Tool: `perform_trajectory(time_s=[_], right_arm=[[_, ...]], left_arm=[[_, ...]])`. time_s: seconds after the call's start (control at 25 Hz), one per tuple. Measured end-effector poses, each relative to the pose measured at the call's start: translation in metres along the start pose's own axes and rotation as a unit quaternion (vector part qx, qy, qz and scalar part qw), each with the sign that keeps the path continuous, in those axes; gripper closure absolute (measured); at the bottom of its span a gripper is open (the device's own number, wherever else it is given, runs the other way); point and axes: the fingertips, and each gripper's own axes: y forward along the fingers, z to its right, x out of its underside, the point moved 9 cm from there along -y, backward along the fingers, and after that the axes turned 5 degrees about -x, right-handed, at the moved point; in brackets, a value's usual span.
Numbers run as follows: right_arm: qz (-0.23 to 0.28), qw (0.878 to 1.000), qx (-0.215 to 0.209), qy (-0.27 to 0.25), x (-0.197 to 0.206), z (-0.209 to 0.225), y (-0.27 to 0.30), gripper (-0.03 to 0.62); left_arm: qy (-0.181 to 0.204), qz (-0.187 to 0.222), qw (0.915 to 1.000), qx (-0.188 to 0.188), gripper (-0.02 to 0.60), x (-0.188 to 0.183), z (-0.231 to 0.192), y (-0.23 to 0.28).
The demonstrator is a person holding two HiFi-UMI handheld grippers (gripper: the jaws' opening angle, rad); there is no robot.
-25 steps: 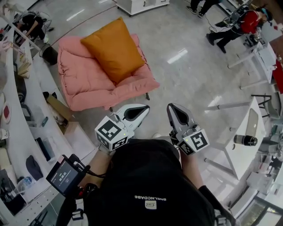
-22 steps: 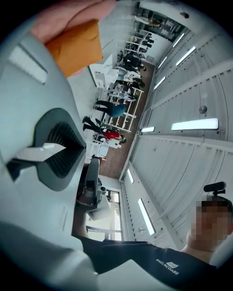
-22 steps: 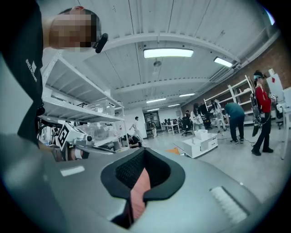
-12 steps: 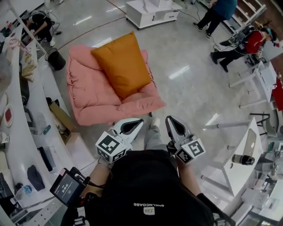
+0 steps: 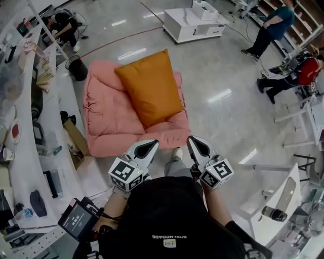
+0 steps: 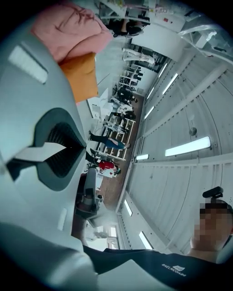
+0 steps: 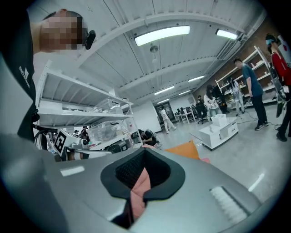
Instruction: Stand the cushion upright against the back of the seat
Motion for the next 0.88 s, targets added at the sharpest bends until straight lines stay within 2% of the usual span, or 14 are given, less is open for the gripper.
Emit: perform_trajectory(time_s=[0.24,0.4,0.56,0.88], right_arm=[[-0.021,0.999,-0.03,-0.019,-0.021,0.064,0.023,0.588],[-0.027,0.998,-0.06,0.002,-0.033,0.103,0.039,0.588],[-0.043,0.994,-0.098,-0.006,-0.05,0.141,0.049,0.588],[-0.059,0.989,-0.136,0.004,-0.073,0.19,0.07,0.588]], left_arm=[[0.008,-0.012,0.9987,-0.049,0.561,-0.015,-0.01,0.054],[0.0,-0.014,0.9961,-0.087,0.53,-0.025,-0.017,0.083],[-0.009,-0.018,0.9916,-0.128,0.499,-0.034,-0.014,0.114],[-0.018,-0.033,0.9831,-0.179,0.469,-0.044,-0.017,0.147]])
